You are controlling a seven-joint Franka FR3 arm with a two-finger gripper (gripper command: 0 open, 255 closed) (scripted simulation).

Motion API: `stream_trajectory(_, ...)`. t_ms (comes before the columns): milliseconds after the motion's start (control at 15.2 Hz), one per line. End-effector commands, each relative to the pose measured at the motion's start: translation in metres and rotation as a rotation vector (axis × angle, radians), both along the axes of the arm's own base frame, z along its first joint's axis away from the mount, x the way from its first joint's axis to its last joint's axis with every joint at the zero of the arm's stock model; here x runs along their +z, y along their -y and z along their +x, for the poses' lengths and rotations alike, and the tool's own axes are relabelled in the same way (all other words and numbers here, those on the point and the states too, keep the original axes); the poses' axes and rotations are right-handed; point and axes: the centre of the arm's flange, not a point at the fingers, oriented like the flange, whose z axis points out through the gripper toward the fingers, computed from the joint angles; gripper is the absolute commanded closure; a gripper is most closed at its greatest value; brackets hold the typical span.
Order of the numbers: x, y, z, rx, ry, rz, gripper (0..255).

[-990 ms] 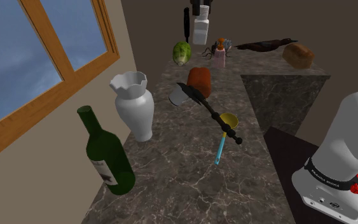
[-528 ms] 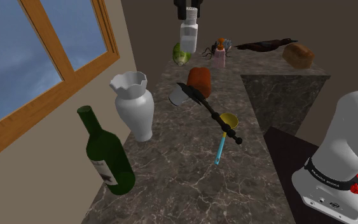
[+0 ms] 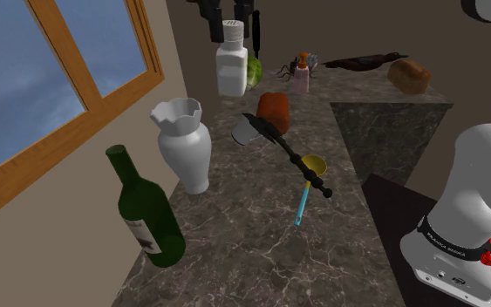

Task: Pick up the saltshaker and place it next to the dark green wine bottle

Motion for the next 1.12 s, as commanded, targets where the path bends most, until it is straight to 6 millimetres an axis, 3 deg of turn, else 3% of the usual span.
stream_trajectory(0, 0.001, -0.023, -0.01, -0.002, 0.0, 0.001, 255)
stream_trajectory(330, 0.001, -0.086, -0.034, -0.002, 0.0, 0.001, 255)
stream_trajectory(1056, -0.057, -0.086, -0.034, -0.002, 0.0, 0.001, 255)
